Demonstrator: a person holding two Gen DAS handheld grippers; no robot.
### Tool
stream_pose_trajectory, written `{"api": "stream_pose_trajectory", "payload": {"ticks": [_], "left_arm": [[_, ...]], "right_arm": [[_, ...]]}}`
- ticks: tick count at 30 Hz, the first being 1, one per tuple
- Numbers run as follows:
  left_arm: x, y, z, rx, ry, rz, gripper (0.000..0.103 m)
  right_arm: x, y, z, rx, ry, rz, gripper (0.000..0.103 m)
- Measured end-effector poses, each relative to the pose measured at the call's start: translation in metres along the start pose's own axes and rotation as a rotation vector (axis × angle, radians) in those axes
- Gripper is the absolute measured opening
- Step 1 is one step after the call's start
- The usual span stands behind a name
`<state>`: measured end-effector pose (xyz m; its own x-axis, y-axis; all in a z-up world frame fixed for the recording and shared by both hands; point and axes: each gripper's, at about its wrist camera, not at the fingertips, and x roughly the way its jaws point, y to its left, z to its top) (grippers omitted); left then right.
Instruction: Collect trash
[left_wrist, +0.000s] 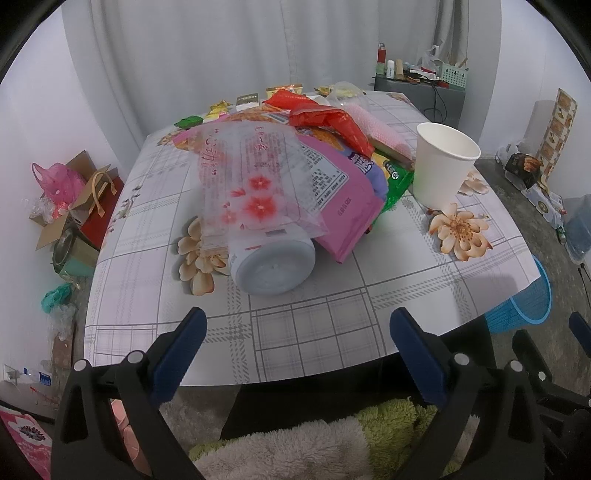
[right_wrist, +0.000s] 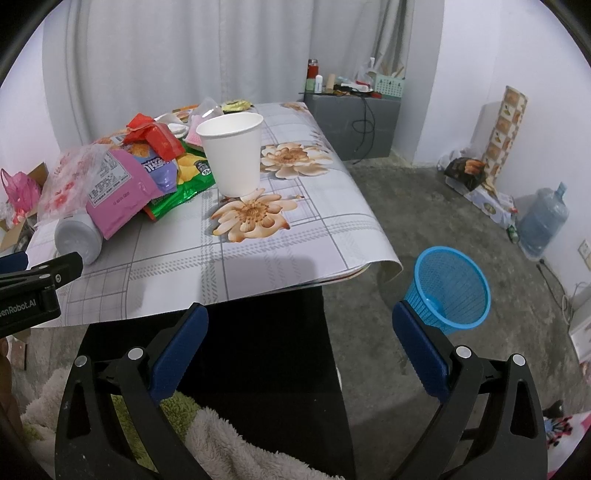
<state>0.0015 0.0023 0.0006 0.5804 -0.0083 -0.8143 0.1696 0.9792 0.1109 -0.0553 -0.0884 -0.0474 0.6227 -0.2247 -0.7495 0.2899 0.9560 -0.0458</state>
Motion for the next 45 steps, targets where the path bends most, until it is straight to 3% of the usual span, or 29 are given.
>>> {"api": "stream_pose_trajectory", "payload": {"ticks": [45], "left_arm": [[-0.0019, 0.0076, 0.0001, 0.000, -0.001, 0.002, 0.097]], "right_arm": [[0.0005, -0.0014, -0.0006, 0.007, 0.000, 0.005, 0.095]]}}
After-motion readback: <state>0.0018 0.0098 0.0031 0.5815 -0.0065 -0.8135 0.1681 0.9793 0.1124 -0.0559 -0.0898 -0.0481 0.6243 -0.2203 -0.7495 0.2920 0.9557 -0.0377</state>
